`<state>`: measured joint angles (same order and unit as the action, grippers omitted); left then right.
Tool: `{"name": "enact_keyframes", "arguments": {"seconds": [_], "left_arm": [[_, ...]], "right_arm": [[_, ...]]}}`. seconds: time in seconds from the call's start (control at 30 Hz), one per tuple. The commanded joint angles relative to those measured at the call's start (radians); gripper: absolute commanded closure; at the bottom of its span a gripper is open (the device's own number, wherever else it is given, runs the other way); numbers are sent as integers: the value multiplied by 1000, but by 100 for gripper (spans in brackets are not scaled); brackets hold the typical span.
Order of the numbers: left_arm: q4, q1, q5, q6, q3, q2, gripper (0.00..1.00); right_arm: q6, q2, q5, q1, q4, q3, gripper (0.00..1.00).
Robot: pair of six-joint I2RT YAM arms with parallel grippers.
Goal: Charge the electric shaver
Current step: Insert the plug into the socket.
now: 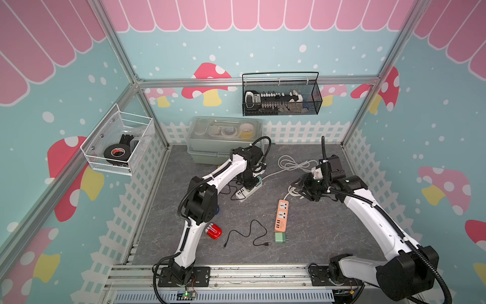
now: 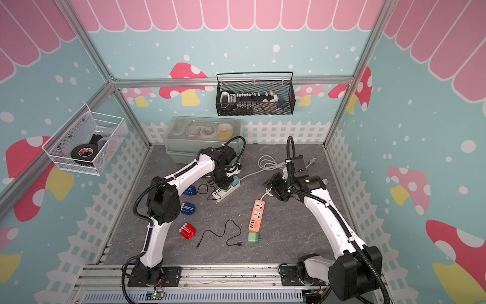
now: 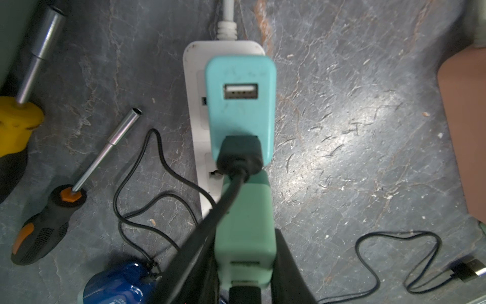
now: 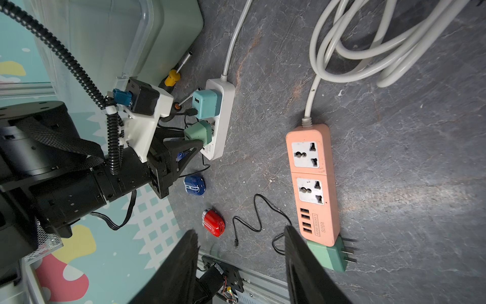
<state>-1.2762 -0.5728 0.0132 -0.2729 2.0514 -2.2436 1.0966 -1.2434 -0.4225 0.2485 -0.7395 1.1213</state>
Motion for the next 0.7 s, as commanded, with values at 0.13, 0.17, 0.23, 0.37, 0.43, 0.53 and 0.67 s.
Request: {"name": "enact_keyframes", "arguments": {"seconds": [0.13,0.17,0.23,0.37,0.43,0.53,0.67], "left_arm": [[-28,1,-47,7,99,-122,100],[-25,1,-42,8,102,-130,99],[-25,0,-41,7,99,-143,99],[-25,0,-47,18,111,-166,98],[-23,3,-35,22,122,-177,97],[-22,5,-25,29,135,-201,95],[-22,3,-19,42,152,-234,90]], "right_arm": [[-7,9,-12,-12,-5,-6,48],[-9,10,-12,-14,-8,-7,48],[-10,10,-15,-17,-11,-9,48],[-9,6,-16,-18,-12,-9,48],[-8,1,-16,-18,-12,-9,48],[-7,-4,-18,-18,-10,-7,48],[-3,-4,-15,-18,-11,-4,48]]}}
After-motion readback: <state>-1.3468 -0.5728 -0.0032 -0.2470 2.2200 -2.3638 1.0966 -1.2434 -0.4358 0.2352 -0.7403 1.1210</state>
